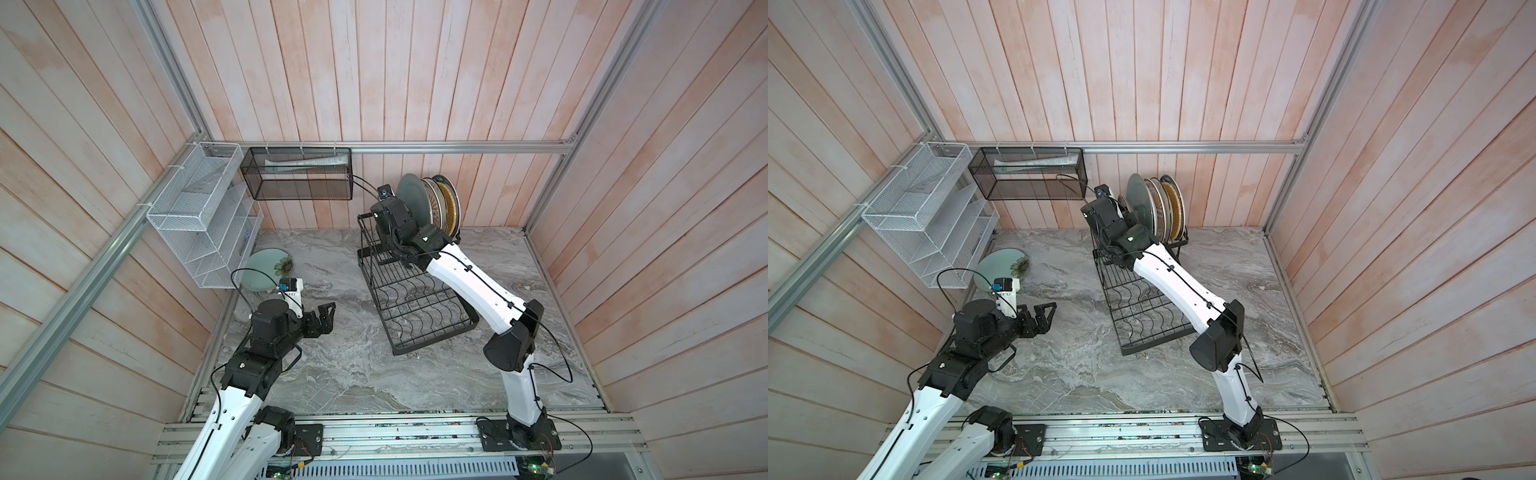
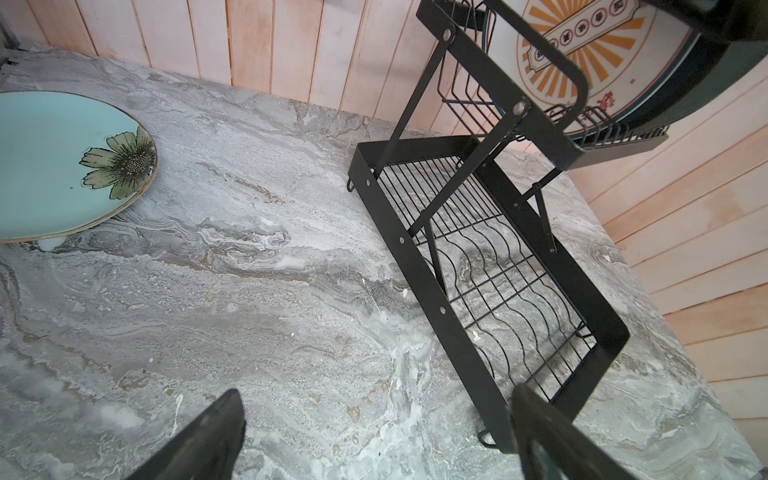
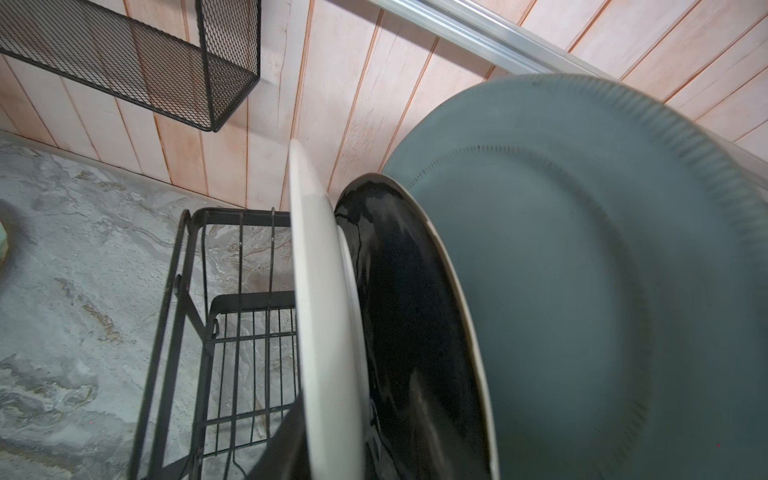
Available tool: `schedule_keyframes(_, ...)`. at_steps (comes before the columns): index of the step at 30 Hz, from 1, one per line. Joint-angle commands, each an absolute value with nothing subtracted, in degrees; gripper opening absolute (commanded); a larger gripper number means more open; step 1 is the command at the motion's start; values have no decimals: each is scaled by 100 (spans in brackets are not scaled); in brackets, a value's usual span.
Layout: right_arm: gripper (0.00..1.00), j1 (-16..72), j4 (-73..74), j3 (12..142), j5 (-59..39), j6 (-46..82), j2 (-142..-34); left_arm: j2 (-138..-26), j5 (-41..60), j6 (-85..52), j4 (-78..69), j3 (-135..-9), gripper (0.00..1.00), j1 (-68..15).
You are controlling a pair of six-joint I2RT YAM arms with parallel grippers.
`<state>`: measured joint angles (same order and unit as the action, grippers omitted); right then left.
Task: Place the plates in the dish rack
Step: 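Open the right gripper and release the white sunburst plate in the rack, then pull the right gripper back from the rack while the left reaches the teal plate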
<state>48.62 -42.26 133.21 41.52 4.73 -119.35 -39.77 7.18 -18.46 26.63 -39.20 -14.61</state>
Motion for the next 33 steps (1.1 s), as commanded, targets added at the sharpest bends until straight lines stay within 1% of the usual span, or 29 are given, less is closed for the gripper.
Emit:
schedule_keyframes(1,40,4747,-4385,13569,4210,492,-11715,-4007,729,-1924,2693,-3885,100,-1433)
schedule_keyframes(6,48,4727,-4377,13610,3844,522,-11602,-4043,738,-2106,2621,-3859,100,-1432)
schedule_keyframes(12,50,4746,-4195,13597,3310,555,-11411,-4347,838,-2955,2304,-3788,100,-1398)
schedule_keyframes(14,55,4779,-4080,13596,3224,502,-11312,-4495,974,-3250,2236,-3790,100,-1256)
schedule_keyframes(17,63,4851,-3890,13588,3036,422,-11114,-4623,1442,-3791,2067,-3718,100,-677)
schedule_keyframes(21,74,4900,-3837,13568,2370,596,-10850,-4763,2399,-4547,1598,-3410,100,567)
schedule_keyframes(23,78,4896,-3803,13404,1953,712,-10637,-4865,2765,-4946,1340,-3233,100,1182)
schedule_keyframes(25,81,4941,-3561,12870,1709,773,-10254,-4996,2865,-5334,1079,-3047,100,1714)
schedule_keyframes(28,88,5007,-2946,11759,1554,749,-9498,-5410,2931,-5858,227,-2697,99,2165)
schedule_keyframes(30,90,5024,-2604,11027,1416,789,-9004,-5895,2908,-6066,-378,-2606,95,2241)
schedule_keyframes(33,93,5019,-2303,10080,1314,827,-8318,-6856,2717,-6251,-874,-2814,91,2249)
